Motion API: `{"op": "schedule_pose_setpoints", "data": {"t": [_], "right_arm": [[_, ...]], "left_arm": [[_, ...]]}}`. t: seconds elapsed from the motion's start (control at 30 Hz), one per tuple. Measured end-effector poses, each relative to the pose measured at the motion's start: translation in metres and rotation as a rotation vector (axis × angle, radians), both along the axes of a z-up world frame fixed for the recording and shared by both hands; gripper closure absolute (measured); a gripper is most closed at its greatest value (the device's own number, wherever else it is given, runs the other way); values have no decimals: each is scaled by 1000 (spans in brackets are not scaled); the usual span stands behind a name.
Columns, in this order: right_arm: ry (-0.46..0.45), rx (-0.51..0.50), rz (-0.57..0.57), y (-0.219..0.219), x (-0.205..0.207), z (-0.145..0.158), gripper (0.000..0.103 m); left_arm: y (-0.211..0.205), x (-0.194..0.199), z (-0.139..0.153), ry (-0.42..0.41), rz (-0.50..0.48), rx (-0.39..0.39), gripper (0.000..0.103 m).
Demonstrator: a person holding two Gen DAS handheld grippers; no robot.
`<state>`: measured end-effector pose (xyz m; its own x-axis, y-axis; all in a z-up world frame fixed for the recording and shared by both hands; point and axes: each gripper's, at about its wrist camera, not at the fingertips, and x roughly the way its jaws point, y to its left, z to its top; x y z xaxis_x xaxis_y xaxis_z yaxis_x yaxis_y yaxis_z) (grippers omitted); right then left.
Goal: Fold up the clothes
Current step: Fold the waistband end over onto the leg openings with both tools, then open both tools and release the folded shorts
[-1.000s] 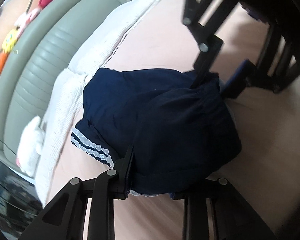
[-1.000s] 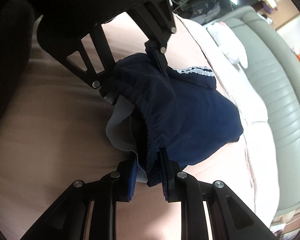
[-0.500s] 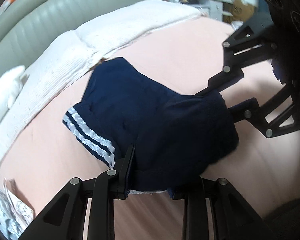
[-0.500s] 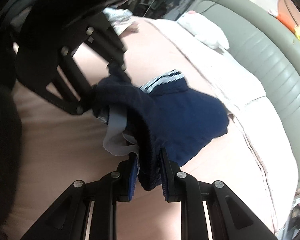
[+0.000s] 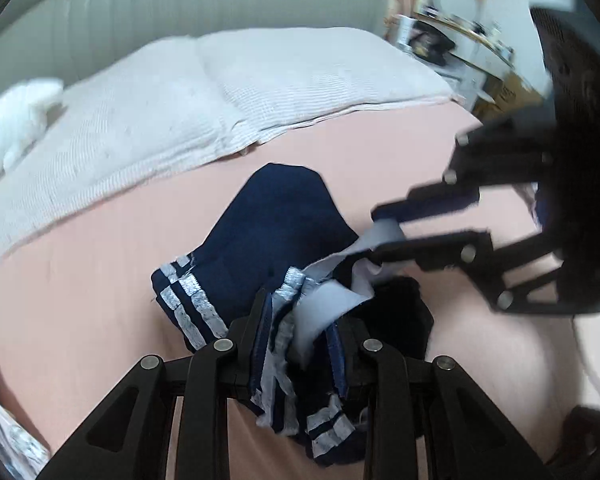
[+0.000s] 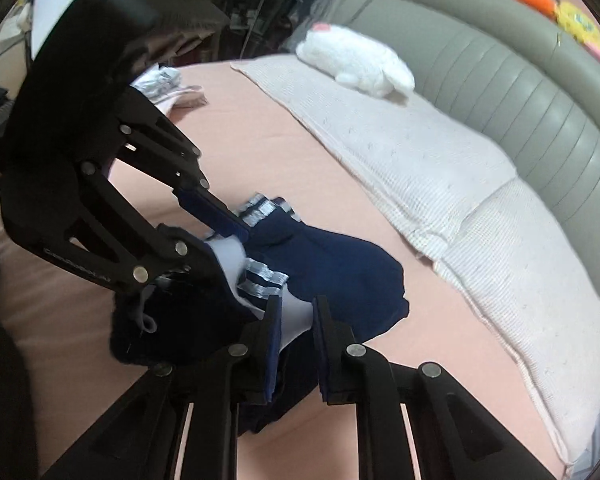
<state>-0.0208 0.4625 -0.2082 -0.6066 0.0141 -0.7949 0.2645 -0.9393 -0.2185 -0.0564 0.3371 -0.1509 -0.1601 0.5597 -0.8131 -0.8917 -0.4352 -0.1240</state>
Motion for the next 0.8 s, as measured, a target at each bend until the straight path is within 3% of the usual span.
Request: {"op": "schedule_pose_setpoints", "data": {"t": [0.13, 0.2, 0.23, 0.27, 0.37, 0.47, 0.53, 0.67, 0.8], "right_arm": [[7, -46, 6, 7, 6, -1, 85], [4, -70, -11, 12, 10, -2, 69], [-1, -83, -29, 16, 12, -4, 54], [3, -105, -40, 19, 17, -2, 45], [19, -144, -50, 23, 35, 2, 42], [19, -189, -37, 26, 51, 2, 33], [4, -215, -24, 25, 61, -1, 33], [1, -234, -6, 14, 79, -10, 33], [-19, -216, 15, 6, 78, -29, 33]], "left_arm": [[-12, -16, -6, -132, 43, 34, 77], [-18, -21, -12, -208, 80, 15, 59], [-22, -24, -15, -218, 107, 0, 39], [-26, -24, -14, -211, 130, -3, 27], [-41, -13, -5, -216, 115, 23, 24], [-49, 0, -3, -233, 48, 55, 24], [-52, 9, -4, -234, 2, 68, 24], [-56, 39, -7, -162, -96, 65, 24], [-51, 54, -19, -115, -129, 18, 24]]}}
